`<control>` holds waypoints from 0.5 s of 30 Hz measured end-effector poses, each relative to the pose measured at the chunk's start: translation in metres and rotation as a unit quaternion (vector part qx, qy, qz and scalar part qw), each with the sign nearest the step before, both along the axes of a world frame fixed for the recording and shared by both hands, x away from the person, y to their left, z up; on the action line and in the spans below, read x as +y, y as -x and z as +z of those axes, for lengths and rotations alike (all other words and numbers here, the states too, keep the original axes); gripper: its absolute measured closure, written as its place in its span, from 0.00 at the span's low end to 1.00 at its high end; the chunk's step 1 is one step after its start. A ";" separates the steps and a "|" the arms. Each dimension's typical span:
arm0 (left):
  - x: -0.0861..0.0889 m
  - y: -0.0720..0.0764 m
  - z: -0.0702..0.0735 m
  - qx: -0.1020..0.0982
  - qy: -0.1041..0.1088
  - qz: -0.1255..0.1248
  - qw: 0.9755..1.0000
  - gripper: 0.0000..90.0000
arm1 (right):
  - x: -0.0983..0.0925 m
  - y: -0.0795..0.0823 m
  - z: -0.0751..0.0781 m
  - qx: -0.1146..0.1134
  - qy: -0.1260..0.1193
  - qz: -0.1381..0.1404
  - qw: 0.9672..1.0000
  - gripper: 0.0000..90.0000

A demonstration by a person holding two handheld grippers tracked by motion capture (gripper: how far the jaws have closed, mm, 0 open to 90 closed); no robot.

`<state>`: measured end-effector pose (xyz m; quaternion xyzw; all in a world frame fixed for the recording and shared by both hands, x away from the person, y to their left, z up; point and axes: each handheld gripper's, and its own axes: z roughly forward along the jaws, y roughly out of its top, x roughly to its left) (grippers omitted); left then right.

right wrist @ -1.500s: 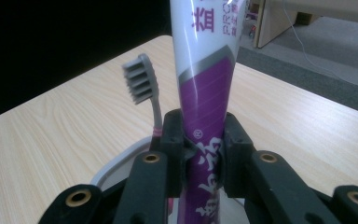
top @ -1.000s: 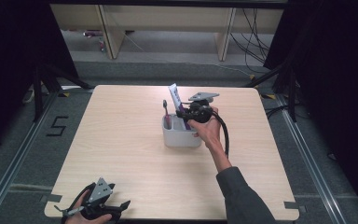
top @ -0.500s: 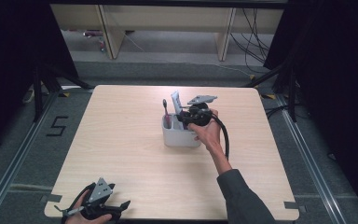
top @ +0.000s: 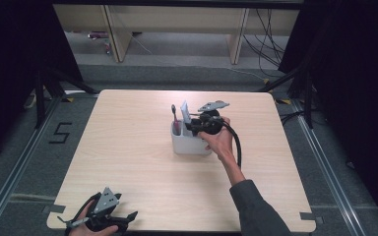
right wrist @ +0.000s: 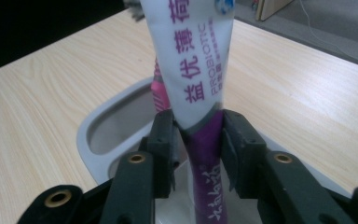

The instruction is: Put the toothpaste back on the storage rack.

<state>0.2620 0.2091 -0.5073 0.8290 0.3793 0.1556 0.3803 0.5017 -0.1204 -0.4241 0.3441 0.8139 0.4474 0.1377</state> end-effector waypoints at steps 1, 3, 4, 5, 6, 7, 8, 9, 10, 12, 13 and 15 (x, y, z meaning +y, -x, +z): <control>0.000 0.000 0.000 0.002 0.002 0.000 1.000 0.19 | 0.001 0.001 0.002 0.001 -0.002 0.001 1.000 0.73; 0.000 0.000 0.000 0.001 0.002 -0.003 1.000 0.19 | 0.002 0.002 0.003 -0.009 -0.001 0.006 1.000 0.72; 0.000 0.000 0.000 0.002 0.003 -0.003 1.000 0.19 | 0.004 0.004 0.004 -0.003 -0.006 0.004 1.000 0.70; 0.000 0.000 0.000 0.002 0.002 -0.003 1.000 0.19 | 0.003 0.004 0.005 -0.008 0.009 0.006 1.000 0.69; 0.000 0.000 0.000 0.002 0.003 -0.003 1.000 0.19 | 0.003 0.004 0.005 -0.007 0.011 0.006 1.000 0.68; 0.000 0.000 0.000 0.002 0.003 -0.003 1.000 0.19 | 0.002 0.005 0.005 -0.005 0.011 0.006 1.000 0.68; 0.000 0.000 -0.001 0.001 0.007 -0.004 1.000 0.19 | 0.002 0.005 0.005 -0.005 0.011 0.006 1.000 0.68; 0.000 0.000 -0.001 0.001 0.007 -0.004 1.000 0.19 | 0.002 0.005 0.006 -0.005 0.013 0.005 1.000 0.67; 0.000 0.000 0.000 0.001 0.002 -0.003 1.000 0.19 | 0.002 0.004 0.005 -0.008 0.008 0.004 1.000 0.66; 0.000 0.001 0.000 0.011 0.000 -0.004 1.000 0.19 | 0.000 0.006 0.007 0.002 0.002 -0.001 1.000 0.64; 0.000 0.001 0.000 0.003 0.002 0.000 1.000 0.19 | 0.000 0.007 0.007 -0.002 -0.004 0.000 1.000 0.63; 0.000 0.000 0.000 -0.001 -0.001 -0.003 1.000 0.19 | -0.003 0.007 0.010 -0.005 0.003 0.006 1.000 0.62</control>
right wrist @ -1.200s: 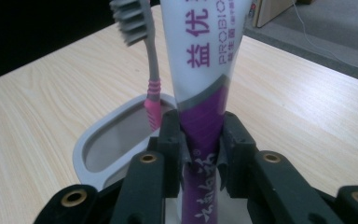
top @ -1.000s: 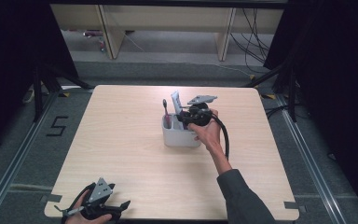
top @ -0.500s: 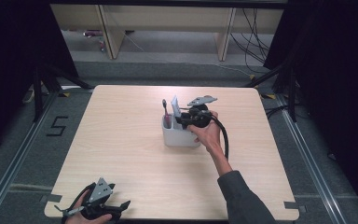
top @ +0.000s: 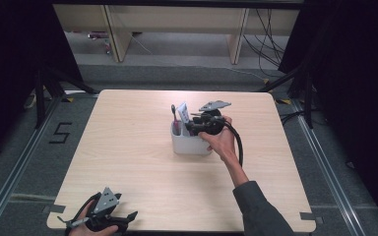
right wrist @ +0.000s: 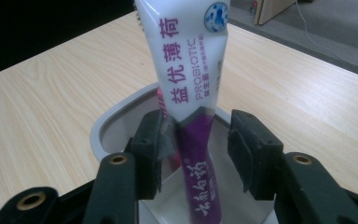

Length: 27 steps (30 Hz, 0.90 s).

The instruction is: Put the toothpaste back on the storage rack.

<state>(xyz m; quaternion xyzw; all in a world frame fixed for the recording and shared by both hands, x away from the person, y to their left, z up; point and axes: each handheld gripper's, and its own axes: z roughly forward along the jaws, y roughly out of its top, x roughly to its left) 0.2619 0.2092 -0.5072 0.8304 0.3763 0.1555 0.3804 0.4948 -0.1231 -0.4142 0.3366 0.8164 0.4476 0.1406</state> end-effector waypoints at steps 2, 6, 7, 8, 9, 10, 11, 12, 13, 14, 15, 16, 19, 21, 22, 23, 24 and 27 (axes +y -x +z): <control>0.000 0.000 0.000 -0.001 -0.001 0.000 1.000 0.19 | 0.000 0.003 0.001 0.010 -0.016 -0.005 1.000 0.59; 0.000 0.000 0.000 -0.002 -0.002 0.003 1.000 0.19 | -0.004 0.005 0.005 -0.010 -0.014 0.000 1.000 0.58; 0.000 -0.001 -0.001 -0.004 0.000 0.002 1.000 0.19 | -0.007 0.006 0.007 -0.006 -0.015 0.005 1.000 0.57; 0.000 -0.001 -0.001 -0.004 -0.001 0.002 1.000 0.19 | -0.007 0.008 0.007 0.002 -0.020 0.001 1.000 0.57; 0.000 0.000 0.000 -0.003 -0.004 0.003 1.000 0.19 | -0.008 0.008 0.008 0.000 -0.023 0.005 1.000 0.57; 0.000 -0.001 0.000 -0.003 -0.002 0.002 1.000 0.19 | -0.009 0.008 0.008 0.002 -0.025 0.006 1.000 0.57; 0.000 -0.001 0.000 -0.003 -0.002 0.002 1.000 0.19 | -0.009 0.008 0.008 0.002 -0.025 0.006 1.000 0.57; 0.000 -0.001 -0.001 -0.005 0.001 0.002 1.000 0.19 | -0.012 0.010 0.009 0.002 -0.026 0.007 1.000 0.57; 0.000 -0.001 -0.001 -0.004 0.001 0.001 1.000 0.19 | -0.012 0.010 0.009 0.006 -0.030 0.009 1.000 0.57; 0.000 -0.001 -0.001 -0.004 0.001 0.001 1.000 0.19 | -0.013 0.012 0.010 0.011 -0.037 0.004 0.999 0.56; 0.000 -0.001 -0.001 -0.004 -0.001 0.001 1.000 0.19 | -0.013 0.013 0.010 0.006 -0.036 0.002 0.999 0.56; 0.000 -0.001 -0.001 -0.004 0.000 0.000 1.000 0.19 | -0.016 0.013 0.011 0.002 -0.033 0.007 0.999 0.56; 0.000 -0.001 -0.001 -0.005 0.003 0.002 1.000 0.19 | -0.019 0.017 0.012 0.010 -0.046 0.001 0.999 0.55; 0.001 -0.002 -0.001 -0.005 -0.007 0.003 1.000 0.19 | -0.023 0.018 0.014 0.001 -0.039 0.006 0.999 0.54; 0.000 -0.001 -0.001 -0.004 0.003 0.002 1.000 0.19 | -0.024 0.020 0.014 0.008 -0.043 0.001 0.999 0.53; 0.000 -0.001 -0.001 -0.004 0.003 0.002 1.000 0.19 | -0.024 0.020 0.014 0.008 -0.043 0.001 0.999 0.53; 0.000 -0.001 -0.001 -0.005 0.002 0.003 1.000 0.19 | -0.025 0.023 0.015 0.011 -0.049 0.003 0.999 0.52; 0.000 -0.001 0.000 -0.004 0.000 0.005 1.000 0.19 | -0.026 0.026 0.016 0.006 -0.050 0.008 0.999 0.51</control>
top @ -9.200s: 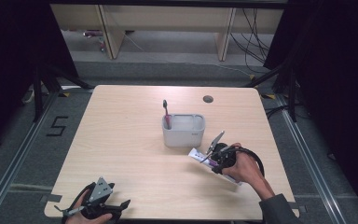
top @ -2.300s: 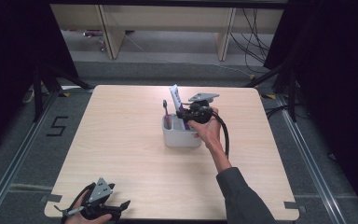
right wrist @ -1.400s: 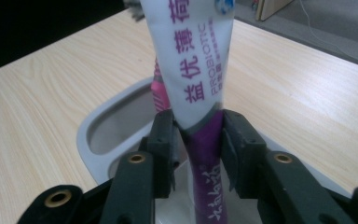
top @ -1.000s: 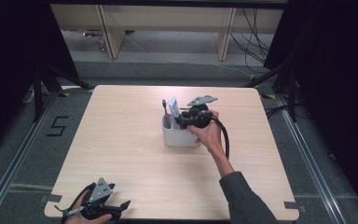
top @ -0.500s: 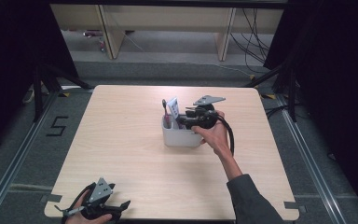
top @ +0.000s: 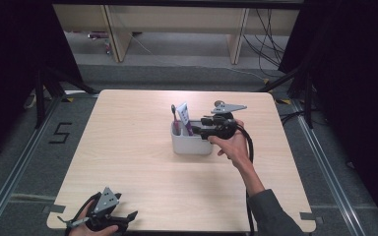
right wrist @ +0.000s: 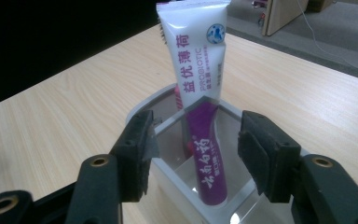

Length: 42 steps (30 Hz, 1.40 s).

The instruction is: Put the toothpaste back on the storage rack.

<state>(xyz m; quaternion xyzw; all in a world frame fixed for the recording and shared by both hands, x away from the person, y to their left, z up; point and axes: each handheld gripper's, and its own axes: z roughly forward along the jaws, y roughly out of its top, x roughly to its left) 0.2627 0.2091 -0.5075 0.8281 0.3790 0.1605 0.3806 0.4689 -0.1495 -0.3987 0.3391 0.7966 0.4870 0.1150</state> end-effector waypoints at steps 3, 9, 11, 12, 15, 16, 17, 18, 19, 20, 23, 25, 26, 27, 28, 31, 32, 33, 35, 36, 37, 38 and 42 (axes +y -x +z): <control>0.000 0.000 0.000 0.001 0.000 0.000 1.000 0.19 | -0.002 0.004 0.001 -0.001 -0.002 0.001 1.000 0.50; 0.000 0.000 0.000 0.000 0.002 0.001 1.000 0.19 | -0.007 0.010 0.002 -0.003 0.005 0.003 1.000 0.49; 0.000 0.000 0.000 0.000 0.002 0.001 1.000 0.19 | -0.008 0.011 0.001 0.000 -0.003 0.006 1.000 0.48; 0.000 0.000 0.000 0.000 0.002 0.001 1.000 0.19 | -0.009 0.013 0.001 0.003 -0.005 0.000 1.000 0.48; 0.000 0.000 0.000 0.001 0.003 0.002 1.000 0.19 | -0.013 0.018 0.001 0.008 -0.005 -0.006 1.000 0.46; 0.000 0.000 0.000 0.001 0.003 0.003 1.000 0.19 | -0.014 0.018 0.001 0.002 -0.004 -0.002 1.000 0.45; 0.000 0.000 0.000 0.001 0.003 0.003 1.000 0.19 | -0.016 0.020 0.001 -0.002 -0.003 -0.004 1.000 0.44; 0.000 0.000 0.000 0.000 0.004 0.003 1.000 0.19 | -0.016 0.022 0.002 0.001 -0.003 -0.007 1.000 0.43; 0.000 0.000 0.000 0.000 0.003 0.003 1.000 0.19 | -0.017 0.024 0.002 0.003 -0.013 -0.008 1.000 0.42; 0.000 0.000 0.000 0.000 0.003 0.003 1.000 0.19 | -0.017 0.024 0.002 0.003 -0.013 -0.008 1.000 0.42; 0.000 0.000 0.000 0.001 0.004 0.004 1.000 0.19 | -0.021 0.031 0.001 -0.001 -0.017 -0.009 1.000 0.38; 0.000 0.000 0.000 0.000 0.003 0.003 1.000 0.19 | -0.023 0.034 0.001 0.001 -0.017 -0.007 1.000 0.38; 0.000 0.000 0.000 0.000 0.003 0.003 1.000 0.19 | -0.023 0.035 0.000 0.002 -0.020 -0.010 1.000 0.38; 0.000 0.000 0.000 0.000 0.003 0.002 1.000 0.19 | -0.024 0.036 -0.001 -0.003 -0.019 -0.010 1.000 0.37; 0.000 0.000 0.000 0.000 0.003 0.002 1.000 0.19 | -0.025 0.036 -0.002 -0.009 -0.015 -0.006 1.000 0.37; 0.000 0.000 0.000 0.001 0.005 0.005 1.000 0.19 | -0.027 0.038 -0.003 -0.008 -0.013 -0.009 1.000 0.37; 0.000 0.000 0.000 0.001 0.004 0.004 1.000 0.19 | -0.029 0.041 -0.004 0.009 -0.018 -0.014 1.000 0.37; 0.000 0.000 0.000 0.001 0.003 0.003 1.000 0.19 | -0.031 0.040 -0.005 -0.001 -0.015 -0.009 1.000 0.37; 0.000 0.000 0.000 0.001 0.003 0.003 1.000 0.19 | -0.033 0.041 -0.006 0.002 -0.021 -0.005 1.000 0.37; 0.000 0.000 0.000 0.001 0.003 0.003 1.000 0.19 | -0.034 0.042 -0.006 -0.005 -0.019 -0.010 1.000 0.37; 0.000 0.000 0.000 0.001 0.003 0.003 1.000 0.19 | -0.034 0.045 -0.006 0.005 -0.026 -0.013 1.000 0.37; 0.000 0.000 0.000 0.001 0.003 0.004 1.000 0.19 | -0.036 0.044 -0.007 -0.007 -0.021 -0.010 1.000 0.37; 0.000 0.000 0.000 0.001 0.002 0.002 1.000 0.19 | -0.038 0.047 -0.009 -0.006 -0.021 -0.011 1.000 0.36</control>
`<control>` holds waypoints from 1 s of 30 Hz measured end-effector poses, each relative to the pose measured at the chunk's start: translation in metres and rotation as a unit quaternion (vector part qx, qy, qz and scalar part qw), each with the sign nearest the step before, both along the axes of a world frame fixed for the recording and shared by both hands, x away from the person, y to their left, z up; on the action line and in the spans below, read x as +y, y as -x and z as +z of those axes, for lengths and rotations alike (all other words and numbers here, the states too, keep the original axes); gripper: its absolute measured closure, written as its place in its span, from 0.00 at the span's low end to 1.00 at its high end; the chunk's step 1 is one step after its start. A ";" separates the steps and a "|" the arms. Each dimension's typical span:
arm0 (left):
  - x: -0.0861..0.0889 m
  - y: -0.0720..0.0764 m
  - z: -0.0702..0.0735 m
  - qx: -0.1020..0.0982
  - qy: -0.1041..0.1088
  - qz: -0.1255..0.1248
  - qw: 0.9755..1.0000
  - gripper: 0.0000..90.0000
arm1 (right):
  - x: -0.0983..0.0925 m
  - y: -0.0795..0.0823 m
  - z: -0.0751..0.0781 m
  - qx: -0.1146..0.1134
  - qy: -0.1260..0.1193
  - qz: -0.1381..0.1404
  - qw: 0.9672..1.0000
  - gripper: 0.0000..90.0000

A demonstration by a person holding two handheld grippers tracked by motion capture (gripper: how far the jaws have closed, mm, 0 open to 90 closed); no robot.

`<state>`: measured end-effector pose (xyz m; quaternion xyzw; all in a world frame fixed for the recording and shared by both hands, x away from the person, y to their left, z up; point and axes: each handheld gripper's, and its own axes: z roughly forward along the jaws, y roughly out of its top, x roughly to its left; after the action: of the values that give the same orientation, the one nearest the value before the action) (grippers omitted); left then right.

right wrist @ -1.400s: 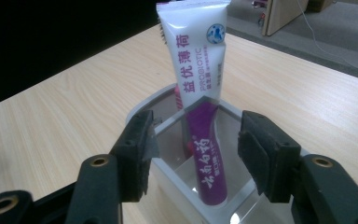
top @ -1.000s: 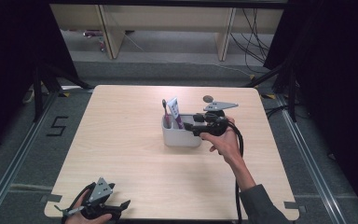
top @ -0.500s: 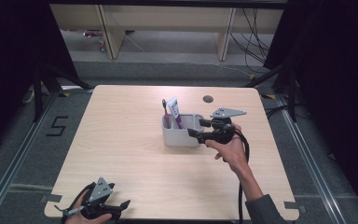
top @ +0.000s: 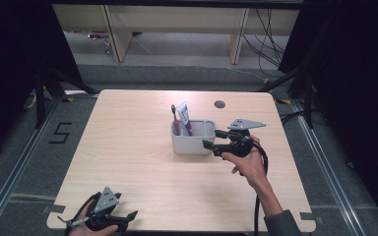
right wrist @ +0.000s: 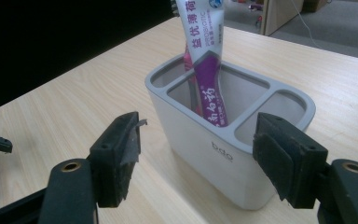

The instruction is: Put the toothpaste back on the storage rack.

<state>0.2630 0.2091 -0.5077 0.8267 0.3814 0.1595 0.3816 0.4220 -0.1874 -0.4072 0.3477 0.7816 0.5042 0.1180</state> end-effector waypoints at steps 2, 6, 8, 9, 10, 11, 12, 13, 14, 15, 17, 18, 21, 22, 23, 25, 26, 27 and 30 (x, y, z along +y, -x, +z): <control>0.000 0.000 0.000 -0.001 0.001 0.000 1.000 0.19 | -0.001 0.002 -0.002 0.009 -0.004 0.000 1.000 0.35; 0.002 -0.001 0.001 0.003 -0.004 0.000 1.000 0.19 | -0.007 0.009 -0.006 0.016 -0.003 -0.003 1.000 0.35; 0.002 -0.001 0.001 0.002 -0.011 -0.002 1.000 0.19 | -0.009 0.009 -0.006 0.013 0.001 -0.002 1.000 0.35; 0.002 -0.001 0.001 0.003 -0.010 -0.001 1.000 0.19 | -0.010 0.010 -0.008 0.009 0.002 -0.001 1.000 0.35; 0.000 0.000 0.000 0.004 0.002 0.002 1.000 0.19 | -0.011 0.013 -0.010 0.021 0.001 -0.008 1.000 0.35; 0.000 0.000 0.001 0.003 0.002 0.003 1.000 0.19 | -0.012 0.012 -0.012 0.013 0.003 0.005 1.000 0.35; 0.000 0.000 0.001 0.004 0.002 0.005 1.000 0.19 | -0.014 0.015 -0.014 0.027 -0.003 -0.001 1.000 0.34; 0.000 -0.001 0.001 0.003 0.002 0.005 1.000 0.19 | -0.016 0.015 -0.014 0.022 0.006 0.000 1.000 0.34; 0.000 -0.001 0.001 0.003 0.001 0.003 1.000 0.19 | -0.016 0.018 -0.014 0.033 0.001 -0.007 0.999 0.34; 0.001 -0.001 0.001 0.003 -0.009 0.001 1.000 0.19 | -0.017 0.017 -0.016 0.023 0.002 -0.002 1.000 0.34; 0.002 -0.001 0.002 0.004 -0.009 0.002 1.000 0.19 | -0.018 0.021 -0.016 0.034 -0.003 -0.007 0.999 0.34; 0.002 -0.001 0.002 0.004 -0.009 0.002 1.000 0.19 | -0.018 0.021 -0.016 0.034 -0.003 -0.007 0.999 0.34; 0.002 -0.001 0.002 0.005 -0.003 0.006 1.000 0.19 | -0.023 0.025 -0.019 0.030 -0.001 -0.001 1.000 0.34; 0.002 -0.001 0.002 0.005 -0.003 0.006 1.000 0.19 | -0.024 0.025 -0.020 0.028 -0.001 0.000 1.000 0.34; 0.001 -0.001 0.002 0.004 -0.003 0.006 1.000 0.19 | -0.023 0.029 -0.021 0.041 -0.006 -0.007 0.999 0.34; 0.001 -0.001 0.001 0.003 -0.002 0.006 1.000 0.19 | -0.025 0.031 -0.024 0.037 -0.001 0.001 0.999 0.34; 0.001 -0.001 0.001 0.003 -0.002 0.006 1.000 0.19 | -0.026 0.032 -0.025 0.031 0.005 0.001 1.000 0.34; 0.001 -0.001 0.002 0.004 -0.003 0.007 1.000 0.19 | -0.026 0.035 -0.027 0.042 0.003 -0.004 0.999 0.33; 0.002 -0.001 0.002 0.001 -0.003 0.008 1.000 0.19 | -0.028 0.039 -0.030 0.048 0.001 0.000 0.999 0.33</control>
<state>0.2641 0.2109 -0.5059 0.8252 0.3876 0.1625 0.3773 0.3830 -0.2151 -0.4375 0.3714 0.7870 0.4860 0.0811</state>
